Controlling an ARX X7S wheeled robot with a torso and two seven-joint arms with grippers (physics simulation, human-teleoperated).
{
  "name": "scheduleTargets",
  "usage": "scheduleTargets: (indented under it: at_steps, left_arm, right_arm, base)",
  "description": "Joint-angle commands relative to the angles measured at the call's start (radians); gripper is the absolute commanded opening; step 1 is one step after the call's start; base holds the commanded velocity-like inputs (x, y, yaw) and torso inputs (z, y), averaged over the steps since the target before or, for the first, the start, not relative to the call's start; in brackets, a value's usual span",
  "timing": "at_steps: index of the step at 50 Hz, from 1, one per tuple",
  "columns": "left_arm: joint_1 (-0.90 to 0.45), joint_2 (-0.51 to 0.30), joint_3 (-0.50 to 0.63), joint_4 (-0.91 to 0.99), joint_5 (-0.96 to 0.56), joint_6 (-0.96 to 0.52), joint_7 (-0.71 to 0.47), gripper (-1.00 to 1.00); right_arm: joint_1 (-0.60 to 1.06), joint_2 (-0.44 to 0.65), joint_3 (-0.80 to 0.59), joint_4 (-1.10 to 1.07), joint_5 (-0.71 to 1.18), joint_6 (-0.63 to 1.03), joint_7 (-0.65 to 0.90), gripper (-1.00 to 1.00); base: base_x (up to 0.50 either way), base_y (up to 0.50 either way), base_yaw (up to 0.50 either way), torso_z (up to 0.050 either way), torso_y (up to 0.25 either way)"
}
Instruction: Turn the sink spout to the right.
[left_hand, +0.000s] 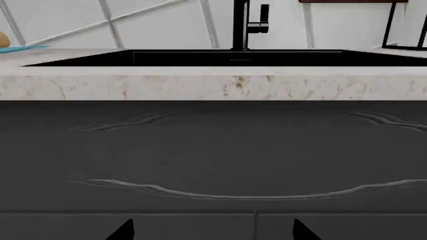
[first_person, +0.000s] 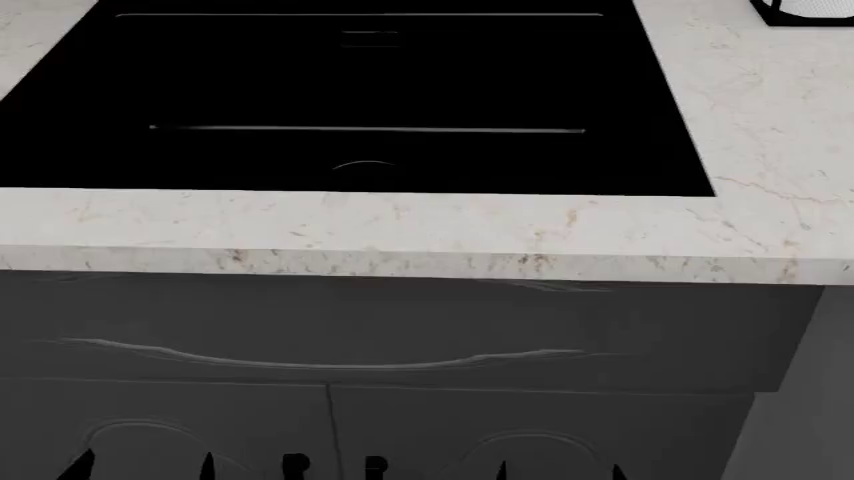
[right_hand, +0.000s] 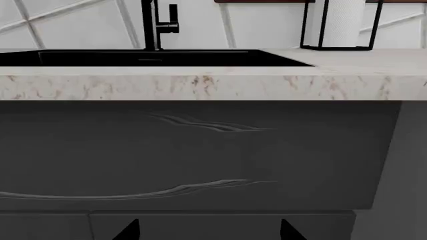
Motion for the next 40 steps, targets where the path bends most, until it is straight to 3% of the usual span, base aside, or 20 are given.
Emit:
scheduleTargets:
  at_steps: [1, 6, 18, 40]
  left_arm:
    - [0.000, -0.010, 0.011, 0.000, -0.010, 0.000, -0.011, 1.00]
    - [-0.004, -0.024, 0.022, -0.003, 0.003, 0.013, -0.091, 1.00]
    - [0.018, -0.066, 0.073, 0.020, -0.043, 0.057, -0.064, 1.00]
    - [0.009, -0.093, 0.101, 0.008, -0.077, 0.049, -0.090, 1.00]
  right_arm:
    - [0.000, 0.009, -0.013, 0.000, 0.009, 0.000, 0.013, 1.00]
    - [0.012, 0.027, -0.030, 0.015, 0.036, 0.014, 0.031, 1.00]
    - [0.014, 0.054, -0.063, 0.019, 0.059, 0.009, 0.062, 1.00]
    - [0.019, 0.081, -0.097, 0.023, 0.087, 0.006, 0.097, 1.00]
  base:
    - [0.00, 0.00, 0.00, 0.000, 0.000]
    - [0.00, 0.00, 0.00, 0.000, 0.000]
    - [0.00, 0.00, 0.00, 0.002, 0.000]
    - [0.00, 0.00, 0.00, 0.050, 0.000]
